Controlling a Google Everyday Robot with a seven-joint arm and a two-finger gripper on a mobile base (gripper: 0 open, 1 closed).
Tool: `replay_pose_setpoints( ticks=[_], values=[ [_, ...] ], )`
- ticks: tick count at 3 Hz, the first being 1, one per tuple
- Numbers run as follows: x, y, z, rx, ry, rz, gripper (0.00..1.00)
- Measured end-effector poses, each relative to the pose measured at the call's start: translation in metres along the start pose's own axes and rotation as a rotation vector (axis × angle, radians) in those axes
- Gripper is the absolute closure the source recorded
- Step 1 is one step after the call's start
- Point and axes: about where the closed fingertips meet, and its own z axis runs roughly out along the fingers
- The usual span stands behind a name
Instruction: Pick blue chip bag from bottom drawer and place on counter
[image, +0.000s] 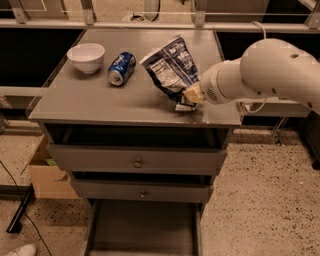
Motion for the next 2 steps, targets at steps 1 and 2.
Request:
replay_pose_setpoints(
  ticks=[1,2],
  values=[
    [0.0000,0.0000,0.0000,0.000,0.000,0.000,0.82],
    [0.0000,0.0000,0.0000,0.000,0.000,0.000,0.59]
  ],
)
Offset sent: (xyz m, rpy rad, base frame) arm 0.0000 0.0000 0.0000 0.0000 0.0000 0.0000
